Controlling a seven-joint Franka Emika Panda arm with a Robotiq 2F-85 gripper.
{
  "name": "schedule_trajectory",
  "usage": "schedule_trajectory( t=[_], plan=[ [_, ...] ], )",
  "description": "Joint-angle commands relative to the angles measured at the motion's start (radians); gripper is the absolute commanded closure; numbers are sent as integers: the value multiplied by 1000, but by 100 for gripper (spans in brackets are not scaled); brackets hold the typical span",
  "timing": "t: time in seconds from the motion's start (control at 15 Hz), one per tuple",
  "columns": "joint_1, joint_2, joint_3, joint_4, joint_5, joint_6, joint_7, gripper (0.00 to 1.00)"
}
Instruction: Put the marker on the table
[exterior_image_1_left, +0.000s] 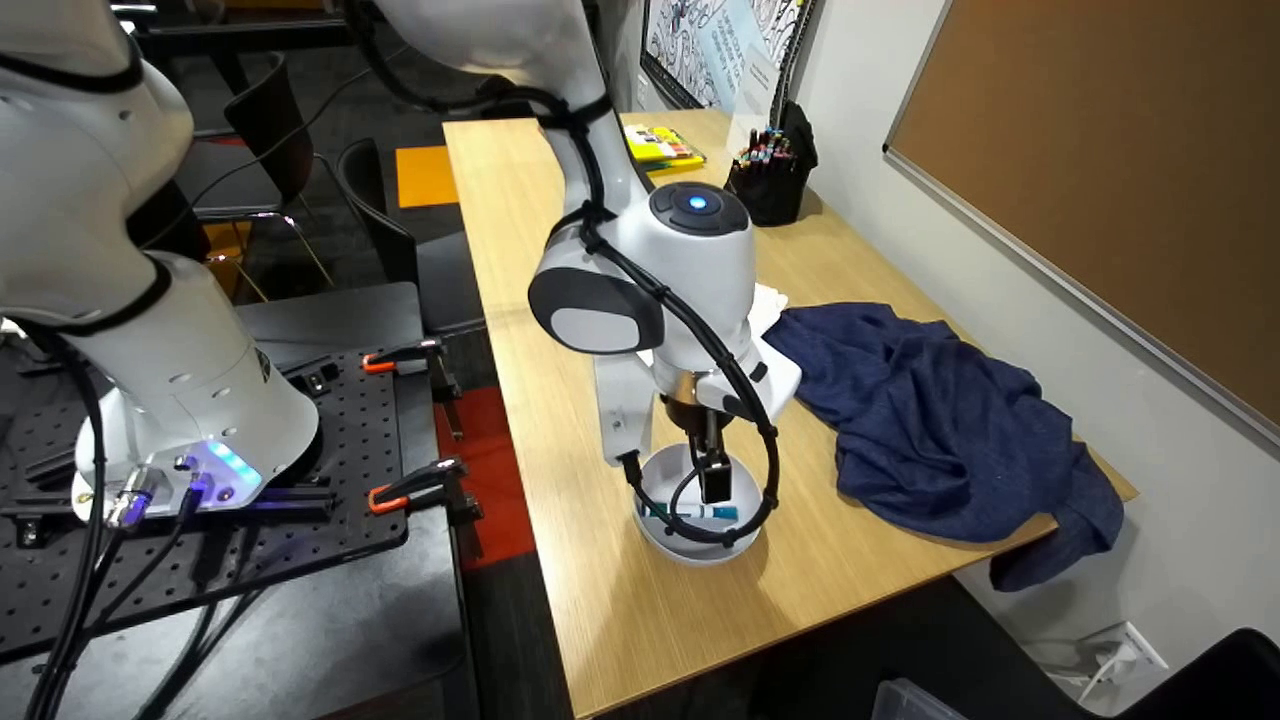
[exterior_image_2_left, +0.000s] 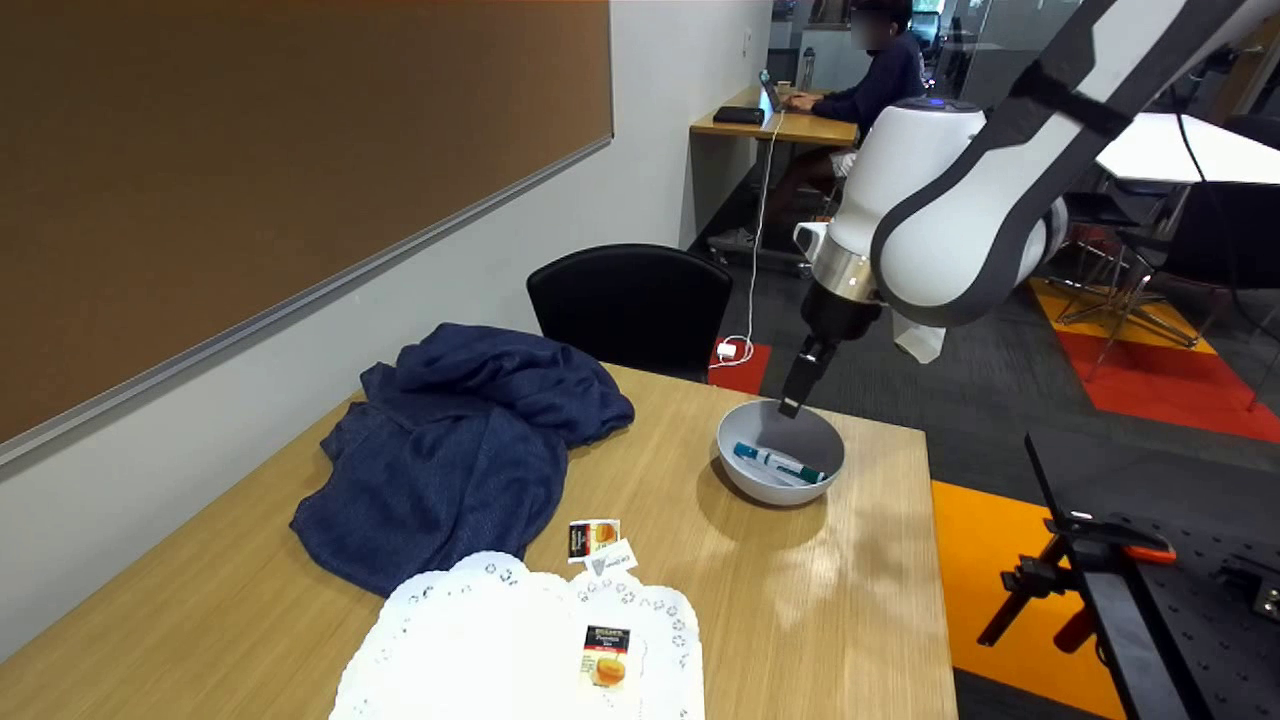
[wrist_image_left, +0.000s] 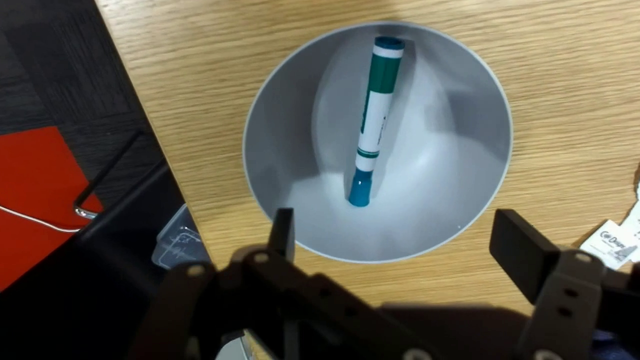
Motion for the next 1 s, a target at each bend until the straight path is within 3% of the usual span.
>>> schedule_trajectory(
  t=[0.0,0.4,0.93],
  plan=[
    [-84,97,72,70,28,31,-58,0],
    [-206,238,161,182,-34,-10,-29,0],
    [-191,371,149,280,-72,8,15,0]
  ],
)
